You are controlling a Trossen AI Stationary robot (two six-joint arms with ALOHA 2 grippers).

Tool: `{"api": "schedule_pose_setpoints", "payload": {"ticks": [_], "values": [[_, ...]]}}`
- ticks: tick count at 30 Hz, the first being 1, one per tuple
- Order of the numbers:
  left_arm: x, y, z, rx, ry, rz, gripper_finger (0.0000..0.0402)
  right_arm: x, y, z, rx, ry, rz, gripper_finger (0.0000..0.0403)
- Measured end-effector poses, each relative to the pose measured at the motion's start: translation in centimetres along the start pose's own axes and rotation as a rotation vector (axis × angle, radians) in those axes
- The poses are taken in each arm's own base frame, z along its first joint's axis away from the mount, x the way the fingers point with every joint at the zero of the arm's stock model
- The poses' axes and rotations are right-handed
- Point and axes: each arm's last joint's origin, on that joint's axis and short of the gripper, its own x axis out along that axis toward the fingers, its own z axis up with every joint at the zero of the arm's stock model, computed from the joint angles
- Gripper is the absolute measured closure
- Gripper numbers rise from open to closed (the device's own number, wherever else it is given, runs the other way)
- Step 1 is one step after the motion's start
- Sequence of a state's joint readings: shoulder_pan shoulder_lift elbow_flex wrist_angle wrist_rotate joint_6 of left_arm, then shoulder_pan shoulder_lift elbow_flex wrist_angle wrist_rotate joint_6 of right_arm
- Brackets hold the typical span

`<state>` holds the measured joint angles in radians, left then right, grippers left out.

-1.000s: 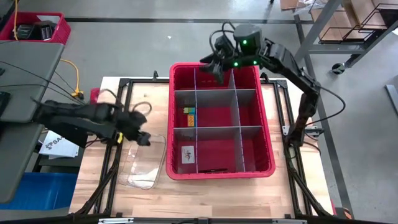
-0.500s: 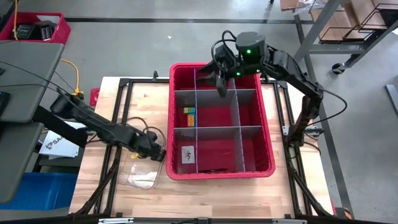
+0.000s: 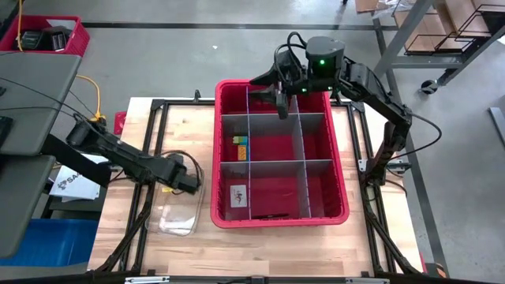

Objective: Sort blocks
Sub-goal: Put the brown pencil into the bin

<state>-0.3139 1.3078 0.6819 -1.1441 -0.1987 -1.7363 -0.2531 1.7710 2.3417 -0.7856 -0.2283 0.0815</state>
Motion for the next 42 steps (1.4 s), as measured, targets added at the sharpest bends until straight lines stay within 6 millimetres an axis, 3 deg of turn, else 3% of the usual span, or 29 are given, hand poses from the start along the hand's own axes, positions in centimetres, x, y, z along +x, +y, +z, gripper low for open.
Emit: {"api": "schedule_pose_setpoints", "payload": {"ticks": [6, 11, 17, 22, 30, 37, 42], "values": [[-1.7, 0.1, 1.3, -0.015, 0.030, -0.202, 0.0398, 0.0, 0.0, 0.0, 0.000, 0.000, 0.000, 0.0226], [-3.3, -1.0, 1.1, 0.082, 0.059, -0.456, 0.0387, 0.0, 0.0, 0.0, -0.003, -0.001, 0.000, 0.0226], [-1.6, -2.8, 0.2, 0.101, 0.079, -0.469, 0.0350, 0.0, 0.0, 0.0, -0.003, -0.003, 0.001, 0.0226], [0.1, -4.0, -0.5, 0.116, 0.130, -0.441, 0.0287, 0.0, 0.0, 0.3, -0.009, -0.028, 0.003, 0.0226], [0.8, -4.7, -0.7, 0.101, 0.097, -0.414, 0.0193, -0.1, 0.0, 1.1, -0.028, -0.113, -0.003, 0.0226], [1.3, -4.8, -0.8, 0.112, 0.119, -0.377, 0.0173, -0.1, 0.0, 1.5, -0.035, -0.151, -0.014, 0.0226], [1.6, -3.5, -0.8, 0.119, 0.134, -0.251, 0.0172, -0.1, 0.0, 1.6, -0.027, -0.161, -0.014, 0.0226]]}}
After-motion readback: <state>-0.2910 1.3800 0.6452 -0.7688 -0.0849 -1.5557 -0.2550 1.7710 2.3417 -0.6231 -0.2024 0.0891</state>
